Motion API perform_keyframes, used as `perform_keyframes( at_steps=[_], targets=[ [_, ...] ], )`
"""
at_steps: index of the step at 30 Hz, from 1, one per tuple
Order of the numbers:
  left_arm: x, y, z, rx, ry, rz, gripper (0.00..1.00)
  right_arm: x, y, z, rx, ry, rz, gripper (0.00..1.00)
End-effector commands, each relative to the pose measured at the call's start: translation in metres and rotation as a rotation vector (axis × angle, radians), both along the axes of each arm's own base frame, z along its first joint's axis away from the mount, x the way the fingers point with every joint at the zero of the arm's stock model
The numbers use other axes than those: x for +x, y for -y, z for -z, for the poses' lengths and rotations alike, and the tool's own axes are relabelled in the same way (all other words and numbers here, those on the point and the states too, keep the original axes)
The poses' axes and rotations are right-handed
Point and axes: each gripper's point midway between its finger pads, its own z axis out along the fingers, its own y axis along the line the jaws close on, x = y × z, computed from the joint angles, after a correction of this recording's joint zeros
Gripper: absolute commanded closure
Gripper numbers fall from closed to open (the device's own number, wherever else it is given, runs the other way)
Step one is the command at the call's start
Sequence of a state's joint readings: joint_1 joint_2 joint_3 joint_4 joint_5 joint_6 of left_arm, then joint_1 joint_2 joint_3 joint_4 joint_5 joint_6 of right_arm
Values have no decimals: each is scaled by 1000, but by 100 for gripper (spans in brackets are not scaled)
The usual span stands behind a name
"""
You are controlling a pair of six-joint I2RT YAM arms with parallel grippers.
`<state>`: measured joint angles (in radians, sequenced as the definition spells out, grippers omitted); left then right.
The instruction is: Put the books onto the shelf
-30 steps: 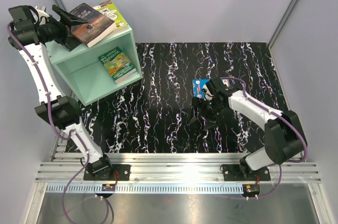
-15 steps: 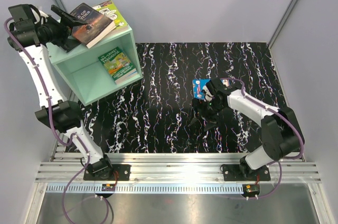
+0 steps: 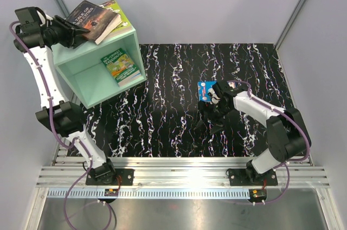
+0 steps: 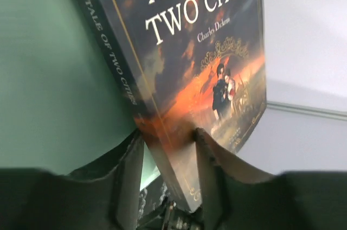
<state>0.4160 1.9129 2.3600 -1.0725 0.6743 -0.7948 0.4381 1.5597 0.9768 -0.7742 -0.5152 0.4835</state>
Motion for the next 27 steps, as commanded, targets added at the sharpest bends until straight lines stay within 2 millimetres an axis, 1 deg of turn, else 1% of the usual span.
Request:
perform_keyframes(
  at_steps=[1,2,7,8,9,13,14,16,17,19,21,23,25,27],
  targets=[
    [10,2,-7,-8,49,-8,64,5,1,1,11,17,-6,2],
    [13,2,-9,-15,62,-2,71,5,1,2,10,15,-6,2],
    [17,4,-14,-19,88,11,85,7,4,4,6,11,3,2],
    [17,4,-16,-20,101,20,97,7,4,4,5,9,3,3],
    [18,5,-17,-20,106,24,100,7,4,5,4,6,6,2],
    [22,10,-32,-30,178,66,100,6,6,6,1,2,6,3],
    [24,13,-42,-32,227,98,100,7,6,6,1,3,7,3],
    [27,16,-53,-49,269,117,100,6,6,6,0,0,4,3],
    [28,19,-65,-47,325,151,100,7,6,7,-1,-2,7,3],
    [30,23,-82,-55,398,191,100,6,7,8,-2,-5,7,3],
    [30,27,-91,-82,426,215,100,7,7,8,-1,-5,5,3],
    [34,30,-92,-94,448,249,100,6,7,10,-3,-13,4,3],
    [38,33,-88,-110,437,259,100,6,6,11,-3,-17,5,3],
    [44,32,-74,-130,387,245,100,6,6,12,-1,-20,4,3]
  ],
)
